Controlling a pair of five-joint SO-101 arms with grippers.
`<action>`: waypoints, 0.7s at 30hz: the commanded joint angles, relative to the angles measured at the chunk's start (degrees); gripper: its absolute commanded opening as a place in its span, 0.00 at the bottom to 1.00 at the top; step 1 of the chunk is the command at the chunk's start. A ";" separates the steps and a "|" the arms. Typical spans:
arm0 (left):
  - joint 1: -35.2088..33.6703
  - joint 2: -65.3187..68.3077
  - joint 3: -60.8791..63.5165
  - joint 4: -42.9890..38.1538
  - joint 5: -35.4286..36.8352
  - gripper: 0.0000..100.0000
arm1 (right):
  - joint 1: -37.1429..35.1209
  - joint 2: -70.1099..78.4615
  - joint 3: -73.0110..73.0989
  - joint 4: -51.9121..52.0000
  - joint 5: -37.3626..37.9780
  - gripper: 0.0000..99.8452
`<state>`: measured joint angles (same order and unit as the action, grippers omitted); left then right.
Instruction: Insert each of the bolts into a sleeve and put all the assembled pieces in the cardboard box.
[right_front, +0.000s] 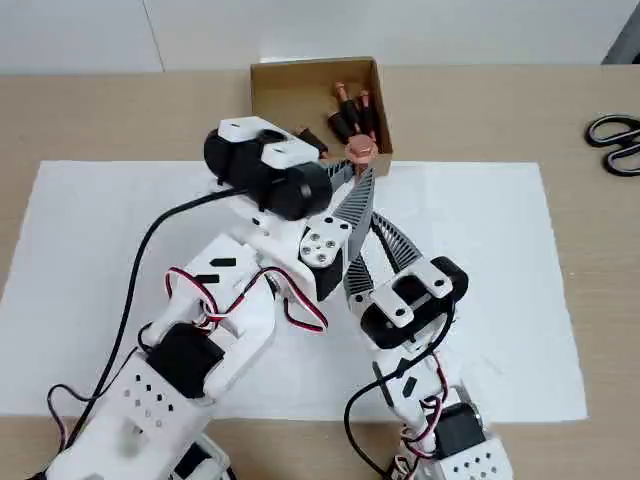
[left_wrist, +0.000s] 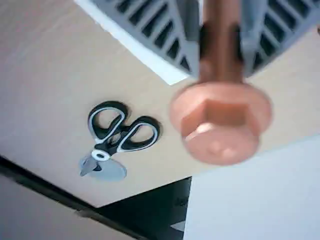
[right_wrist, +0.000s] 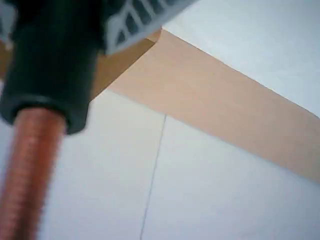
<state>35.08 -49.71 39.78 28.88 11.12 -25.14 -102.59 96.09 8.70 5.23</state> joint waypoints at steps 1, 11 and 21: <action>0.35 -1.41 -0.31 -1.58 -3.25 0.01 | -0.22 -1.36 0.35 -0.84 0.18 0.00; 0.35 -1.67 1.71 -1.67 -4.04 0.01 | -0.22 -1.36 0.35 -0.84 0.18 0.00; 0.26 -1.76 2.86 -3.69 -3.96 0.01 | -0.22 -1.36 0.35 -0.84 0.18 0.00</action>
<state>35.25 -49.71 43.03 27.12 7.25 -25.05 -102.59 96.09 8.70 5.23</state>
